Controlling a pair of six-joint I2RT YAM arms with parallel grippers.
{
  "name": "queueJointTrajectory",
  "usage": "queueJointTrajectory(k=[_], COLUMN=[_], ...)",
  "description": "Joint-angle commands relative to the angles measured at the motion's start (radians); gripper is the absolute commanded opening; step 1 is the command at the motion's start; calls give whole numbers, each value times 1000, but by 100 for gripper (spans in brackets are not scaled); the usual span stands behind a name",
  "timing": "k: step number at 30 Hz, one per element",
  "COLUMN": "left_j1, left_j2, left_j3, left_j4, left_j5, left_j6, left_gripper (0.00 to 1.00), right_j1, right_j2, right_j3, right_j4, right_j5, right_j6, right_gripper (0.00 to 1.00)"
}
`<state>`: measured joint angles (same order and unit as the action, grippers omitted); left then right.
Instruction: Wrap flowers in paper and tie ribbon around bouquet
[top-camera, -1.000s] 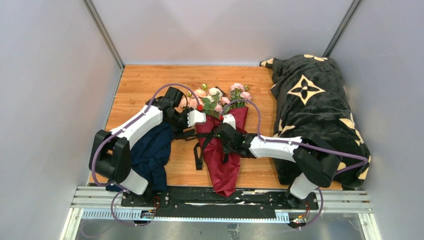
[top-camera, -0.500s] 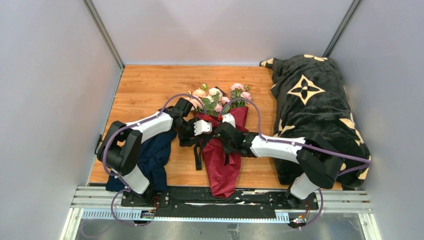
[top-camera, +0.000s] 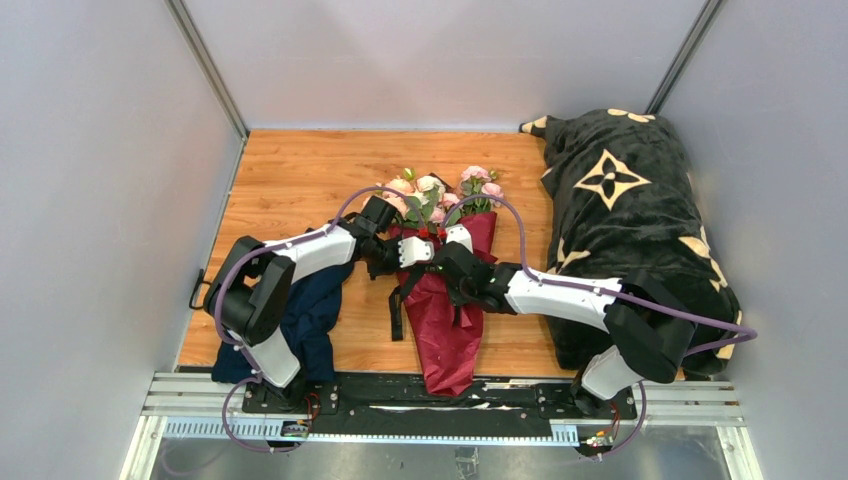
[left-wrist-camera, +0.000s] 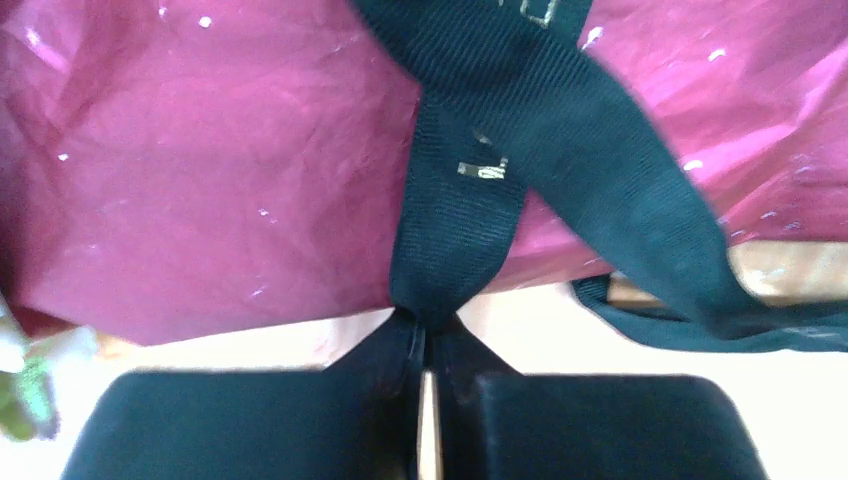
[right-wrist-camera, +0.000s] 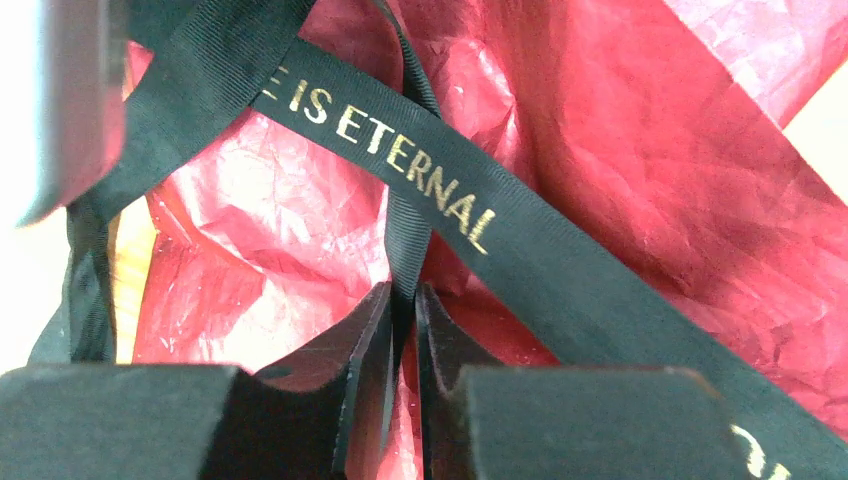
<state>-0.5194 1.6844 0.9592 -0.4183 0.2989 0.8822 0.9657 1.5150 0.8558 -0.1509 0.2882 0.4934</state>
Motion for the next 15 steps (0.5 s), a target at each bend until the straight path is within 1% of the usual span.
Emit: queueJointTrajectory(k=[1, 3, 6, 8, 12, 14, 15], left_j1=[-2, -2, -2, -2, -2, -2, -1], left_j2=[20, -12, -48, -60, -63, -59, -58], left_j3=[7, -3, -20, -27, -25, -23, -22], left_j4=[0, -5, -7, -8, -19, -19, -20], left_j5=[-39, -15, 2, 5, 11, 10, 8], left_j6=[-31, -30, -39, -43, -48, -51, -52], left_gripper=[0, 0, 0, 0, 0, 0, 0], right_j1=[1, 2, 9, 21, 83, 88, 88], right_j2=[-9, -4, -2, -8, -17, -14, -12], right_j3=[26, 33, 47, 56, 93, 88, 82], right_j4=[-55, -61, -79, -91, -156, -154, -147], right_j5=[28, 29, 44, 67, 176, 185, 185], right_j6=[-13, -13, -18, -24, -24, -13, -7], right_gripper=[20, 21, 26, 26, 23, 17, 17])
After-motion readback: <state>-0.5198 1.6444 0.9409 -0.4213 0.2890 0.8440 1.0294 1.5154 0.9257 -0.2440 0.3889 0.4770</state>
